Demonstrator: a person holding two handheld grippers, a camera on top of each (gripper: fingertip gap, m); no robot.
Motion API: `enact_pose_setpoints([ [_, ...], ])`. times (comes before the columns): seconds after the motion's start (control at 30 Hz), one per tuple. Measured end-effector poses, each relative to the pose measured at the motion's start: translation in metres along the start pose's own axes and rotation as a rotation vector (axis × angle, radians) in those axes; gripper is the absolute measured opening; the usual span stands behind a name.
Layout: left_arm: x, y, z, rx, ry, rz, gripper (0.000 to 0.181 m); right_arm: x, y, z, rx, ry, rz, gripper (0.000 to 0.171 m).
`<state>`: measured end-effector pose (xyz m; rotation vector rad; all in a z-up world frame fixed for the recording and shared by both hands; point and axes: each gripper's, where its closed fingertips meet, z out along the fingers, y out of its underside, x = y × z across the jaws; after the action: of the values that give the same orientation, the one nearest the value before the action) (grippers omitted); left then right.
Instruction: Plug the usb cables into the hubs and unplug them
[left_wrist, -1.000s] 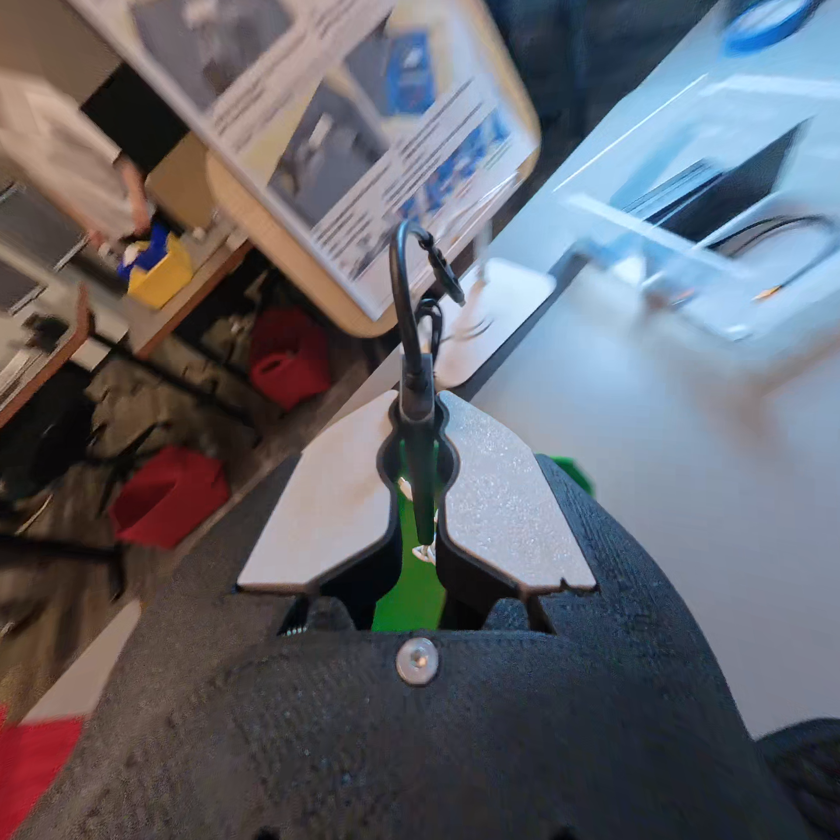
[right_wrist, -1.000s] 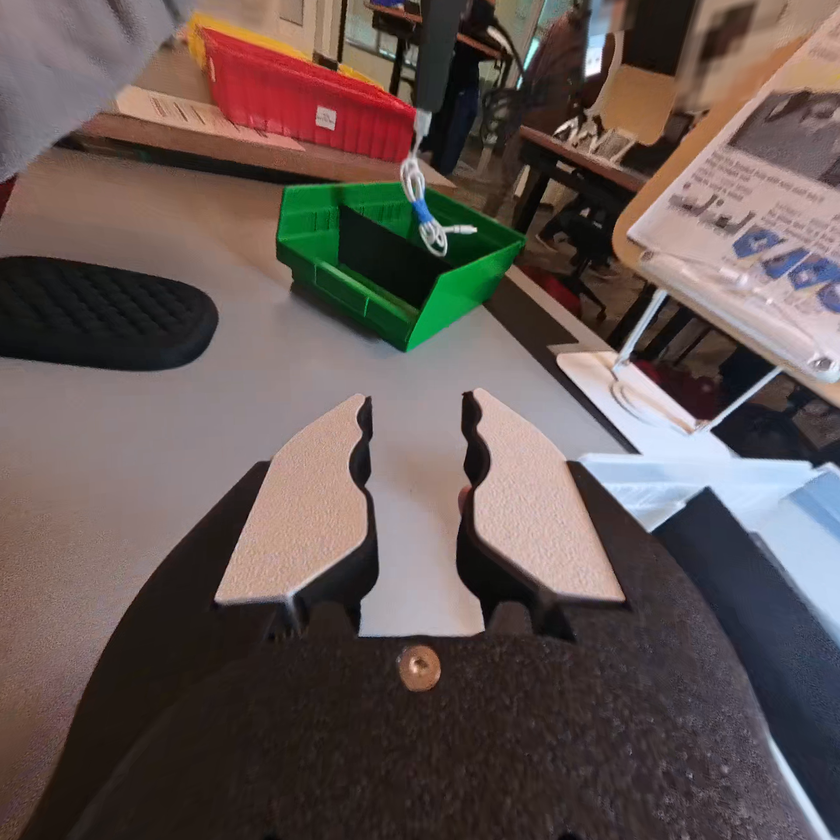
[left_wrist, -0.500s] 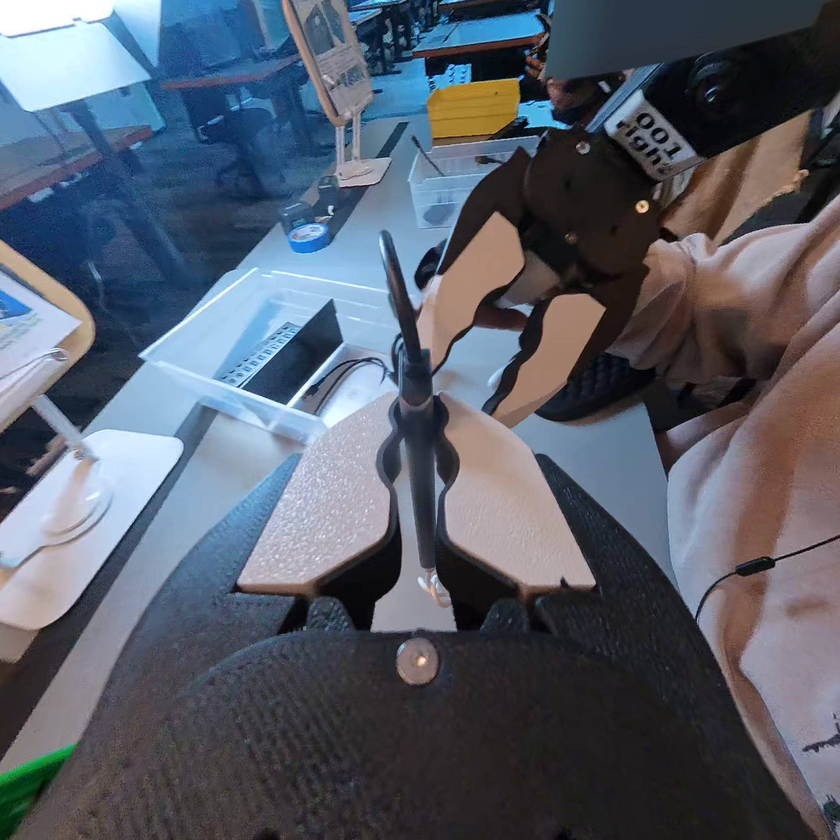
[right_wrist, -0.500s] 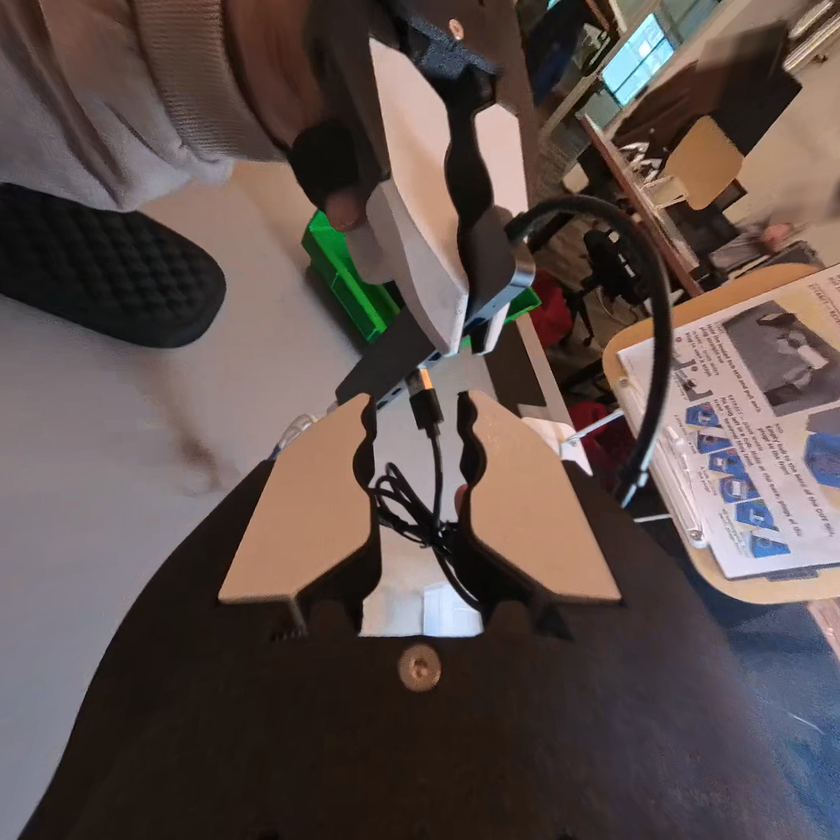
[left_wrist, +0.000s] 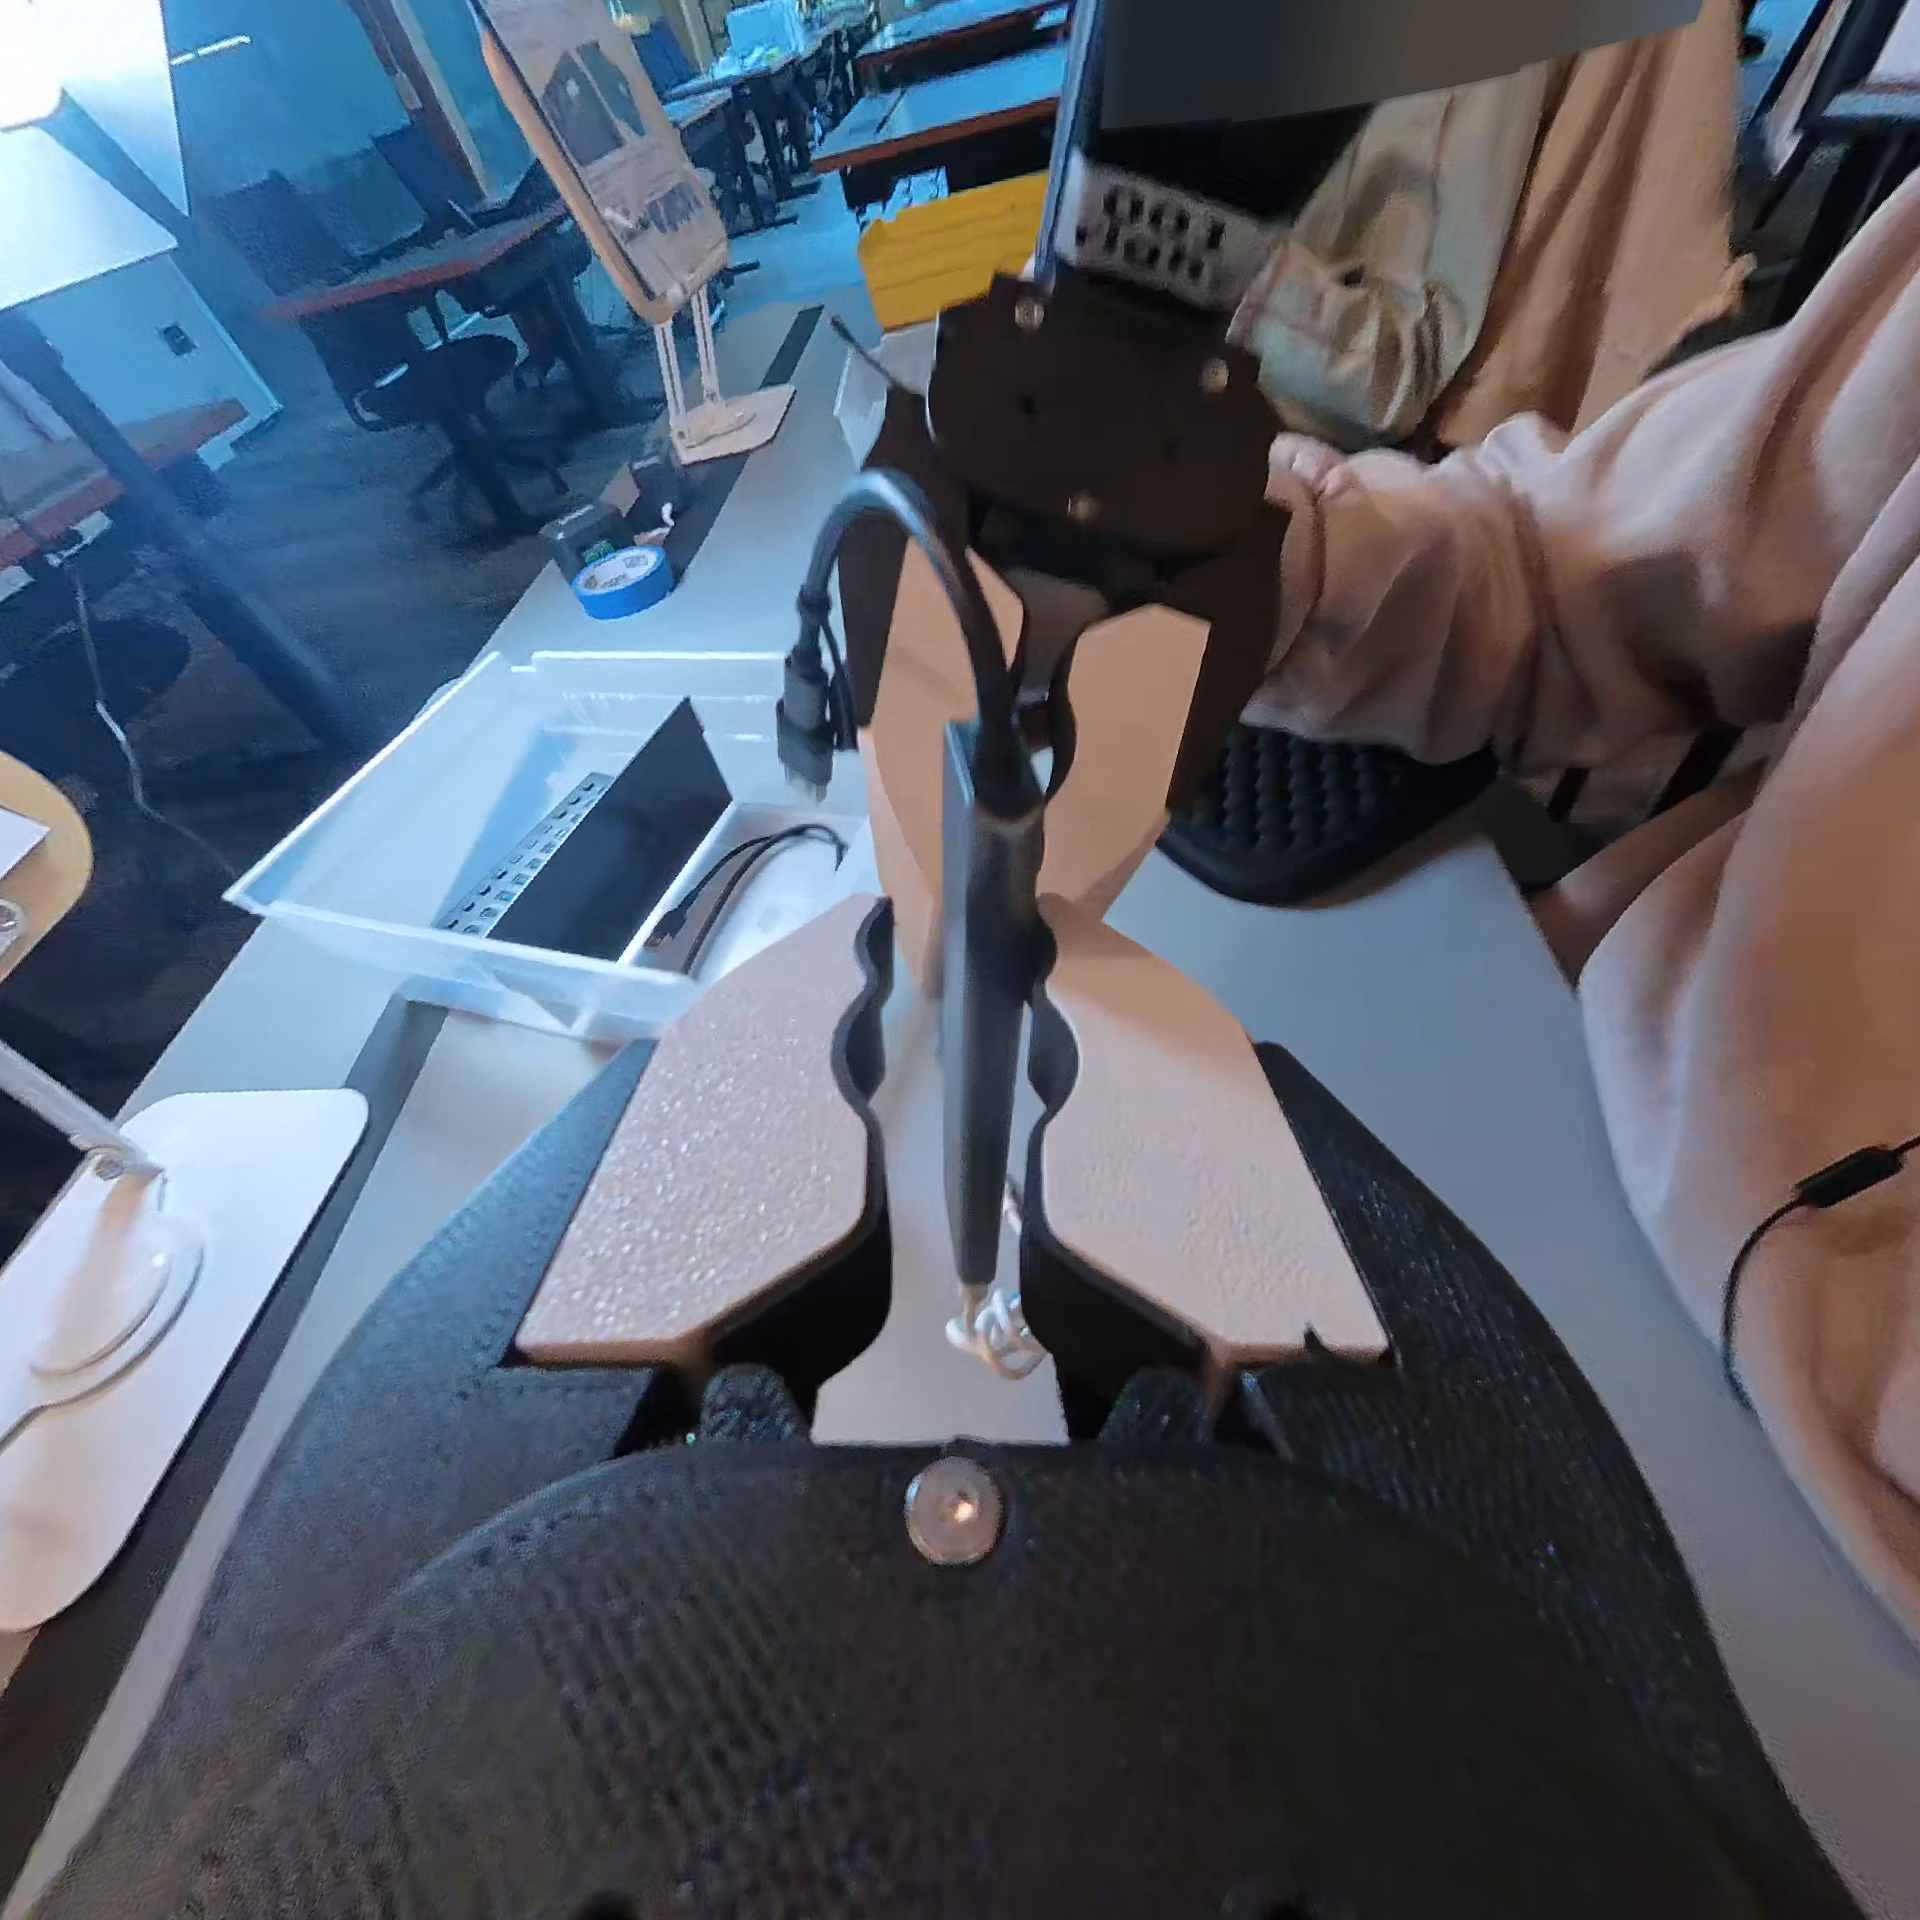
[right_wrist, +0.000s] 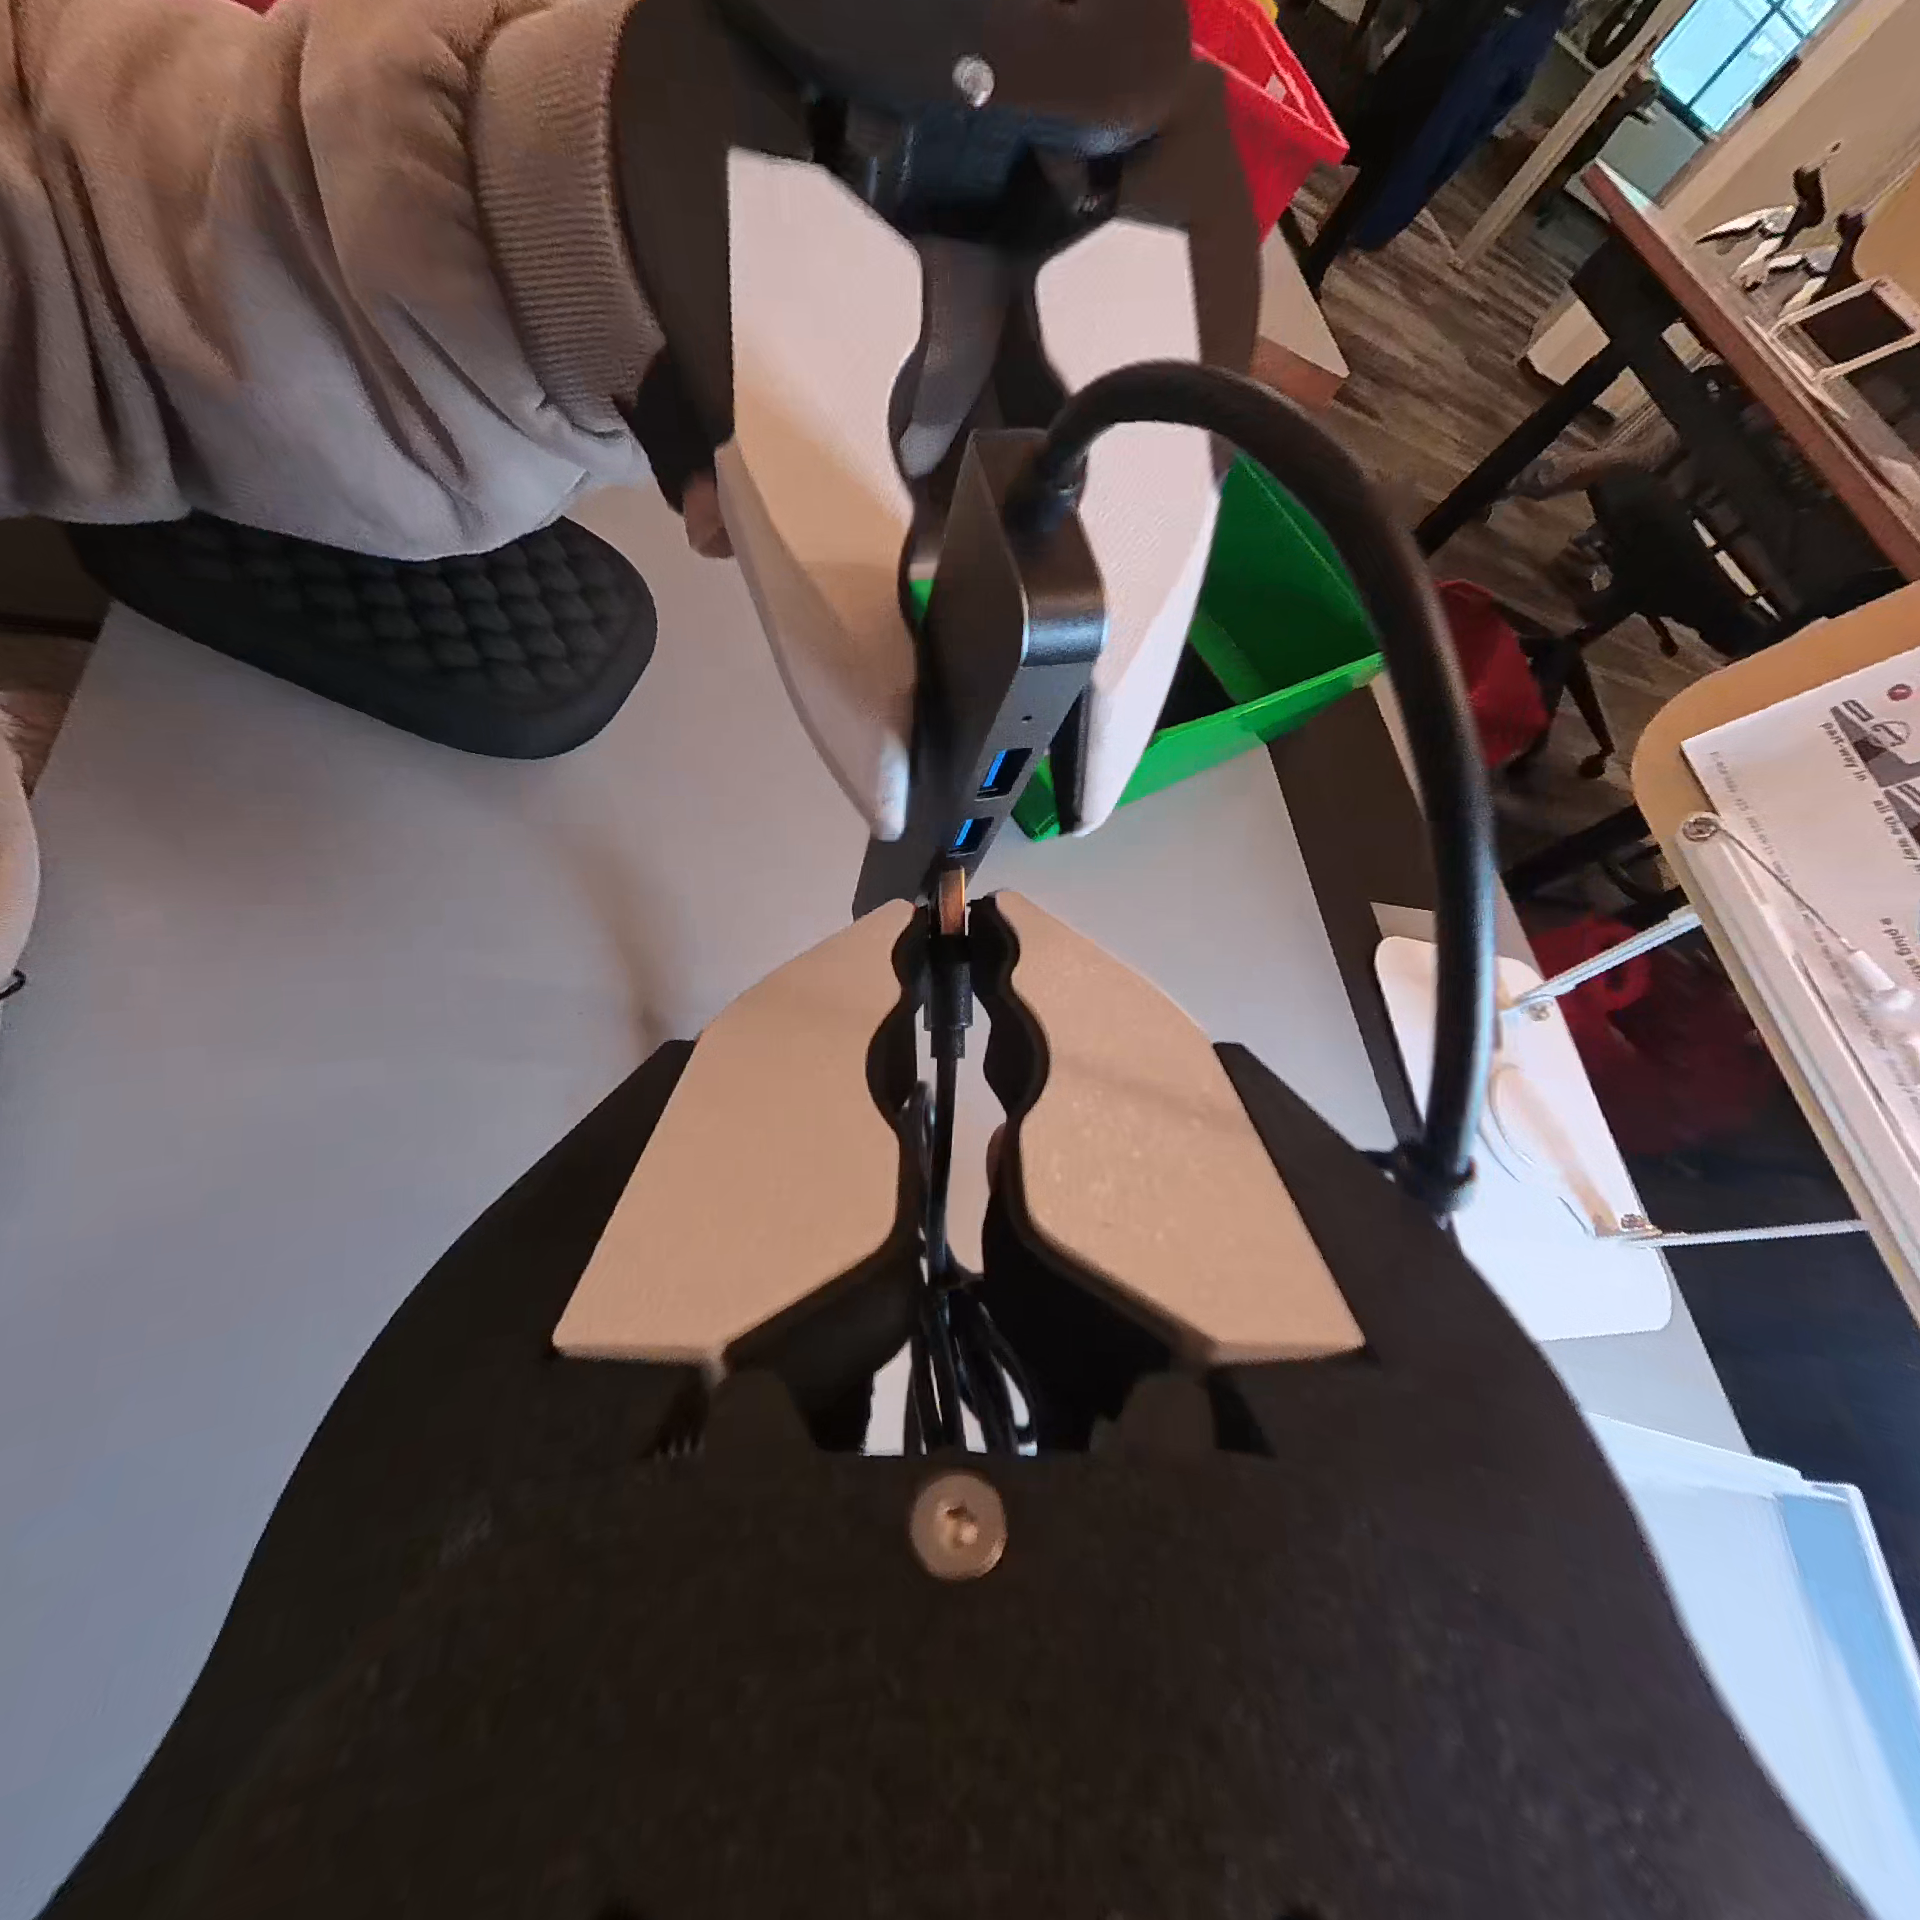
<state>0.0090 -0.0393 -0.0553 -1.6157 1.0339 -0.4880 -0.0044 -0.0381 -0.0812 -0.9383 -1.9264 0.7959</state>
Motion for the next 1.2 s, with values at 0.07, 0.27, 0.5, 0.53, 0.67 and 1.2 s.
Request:
enact_pose_setpoints([
  [0.07,-0.001,0.012,0.002,-0.036,-0.008,0.015,0.021,0.002,-0.001,-0.002,0.022,0.003,0.019,0.007],
  [0.27,-0.016,0.022,-0.015,-0.113,-0.088,0.036,0.011,0.013,0.005,-0.017,0.003,0.041,-0.001,0.007],
  [0.5,-0.034,0.013,-0.037,0.079,-0.113,-0.165,0.011,0.032,-0.018,-0.056,0.171,0.063,0.097,0.007],
  [0.53,-0.034,0.011,-0.038,0.105,-0.100,-0.189,0.011,0.036,-0.021,-0.062,0.195,0.074,0.112,0.007],
  [0.67,-0.038,0.004,-0.044,0.200,-0.090,-0.263,0.011,0.059,-0.022,-0.087,0.268,0.147,0.179,0.007],
  [1.2,-0.044,0.006,-0.041,0.415,-0.107,-0.394,0.011,0.162,0.188,-0.073,-0.312,0.596,0.382,0.028],
])
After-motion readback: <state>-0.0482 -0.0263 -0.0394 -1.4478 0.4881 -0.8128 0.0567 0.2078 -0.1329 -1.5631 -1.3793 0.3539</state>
